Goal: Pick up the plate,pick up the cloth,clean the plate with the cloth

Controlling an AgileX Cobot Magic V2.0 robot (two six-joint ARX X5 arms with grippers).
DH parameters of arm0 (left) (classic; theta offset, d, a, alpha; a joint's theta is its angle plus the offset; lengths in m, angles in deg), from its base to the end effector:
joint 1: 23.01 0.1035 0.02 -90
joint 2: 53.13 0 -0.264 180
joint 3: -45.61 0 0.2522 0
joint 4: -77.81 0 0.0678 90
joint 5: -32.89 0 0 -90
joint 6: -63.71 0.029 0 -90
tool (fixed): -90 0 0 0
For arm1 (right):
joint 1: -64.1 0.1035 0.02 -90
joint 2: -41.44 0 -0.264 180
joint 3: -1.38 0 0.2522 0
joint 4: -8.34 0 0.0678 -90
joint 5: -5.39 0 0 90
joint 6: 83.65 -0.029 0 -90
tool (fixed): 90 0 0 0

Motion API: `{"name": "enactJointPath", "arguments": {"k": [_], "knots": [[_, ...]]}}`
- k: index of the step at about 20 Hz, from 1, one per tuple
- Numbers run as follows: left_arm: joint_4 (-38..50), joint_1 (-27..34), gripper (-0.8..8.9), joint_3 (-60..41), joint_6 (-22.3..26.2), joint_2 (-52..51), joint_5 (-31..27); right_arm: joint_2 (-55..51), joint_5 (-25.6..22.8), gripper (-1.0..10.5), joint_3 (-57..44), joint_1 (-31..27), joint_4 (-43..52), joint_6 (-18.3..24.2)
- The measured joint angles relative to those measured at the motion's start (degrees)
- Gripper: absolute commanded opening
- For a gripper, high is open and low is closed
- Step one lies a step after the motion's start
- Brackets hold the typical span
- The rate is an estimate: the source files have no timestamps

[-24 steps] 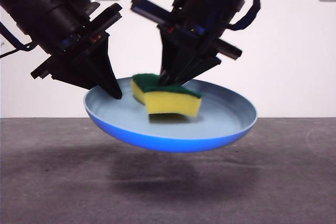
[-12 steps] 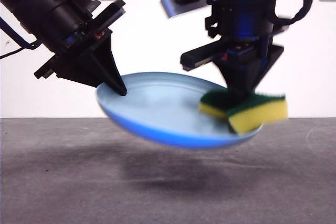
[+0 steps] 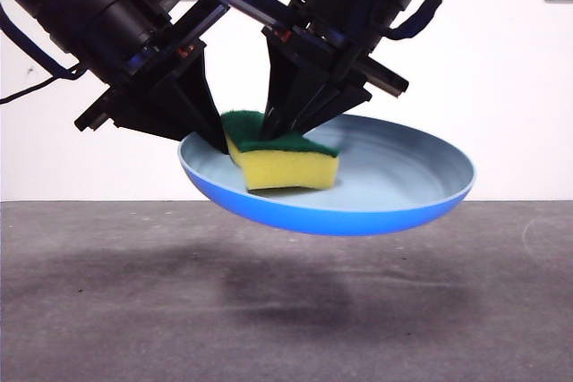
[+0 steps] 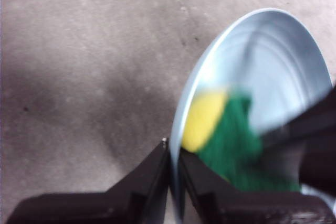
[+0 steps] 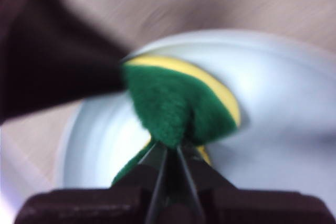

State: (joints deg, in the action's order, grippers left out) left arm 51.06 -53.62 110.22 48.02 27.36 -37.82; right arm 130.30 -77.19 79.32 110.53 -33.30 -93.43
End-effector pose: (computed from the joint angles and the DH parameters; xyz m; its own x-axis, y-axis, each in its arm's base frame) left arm 0.2438 -0.1554 0.2304 0.4295 -0.6379 -0.6392 0.5065 0.7562 -0.4144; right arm 0.2186 0.2352 0.2430 0.3219 0.5258 -0.7873 -0.6684 0.7152 0.2043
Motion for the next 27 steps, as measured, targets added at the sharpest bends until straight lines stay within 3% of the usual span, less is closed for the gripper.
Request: {"name": "enactJointPath", "arguments": {"k": [2,4,6,9,11,12,14,18,19,24,27], "knots": [[1.75,-0.07,-0.08,-0.13,-0.28,0.02,0.02,0.00,0.92,-0.2,0.35,0.61,-5.92,0.61],[1.92,-0.07,-0.08,-0.13,-0.39,0.02,-0.04,0.00,-3.45,-0.2,0.42,1.36,-14.40,1.46],[1.92,-0.07,-0.08,-0.13,-0.44,0.02,-0.48,0.00,-14.80,-0.2,0.39,1.38,-21.75,1.66],[1.27,-0.07,-0.08,-0.13,-1.01,0.02,0.09,-0.04,-37.05,-0.2,0.28,1.01,-21.20,1.62],[1.25,-0.17,-0.08,-0.13,-2.10,0.02,0.87,-0.28,-43.60,-0.2,0.28,0.79,-16.92,1.66],[1.46,-0.24,-0.08,-0.11,-2.51,0.02,0.87,-0.46,-44.39,-0.2,0.28,0.61,-14.21,1.79],[1.27,-0.26,-0.08,-0.07,-3.08,0.02,0.83,-0.70,-41.07,-0.2,0.26,-0.31,-6.60,2.12],[-0.02,-0.26,-0.08,-0.07,-2.97,0.02,-1.01,-0.83,-17.99,-0.2,0.20,-2.80,8.17,2.27],[-0.44,-0.26,-0.08,-0.07,-1.95,0.00,-2.32,-1.25,-14.38,-0.2,0.20,-2.82,9.14,2.27],[-4.50,-0.17,-0.08,0.00,8.35,-0.24,-21.59,-9.01,-13.40,-0.2,0.15,-2.54,6.14,2.27],[-1.20,2.89,-0.08,0.07,11.26,1.38,-22.16,-15.61,-13.55,-0.2,0.17,-2.64,0.94,2.29]]}}
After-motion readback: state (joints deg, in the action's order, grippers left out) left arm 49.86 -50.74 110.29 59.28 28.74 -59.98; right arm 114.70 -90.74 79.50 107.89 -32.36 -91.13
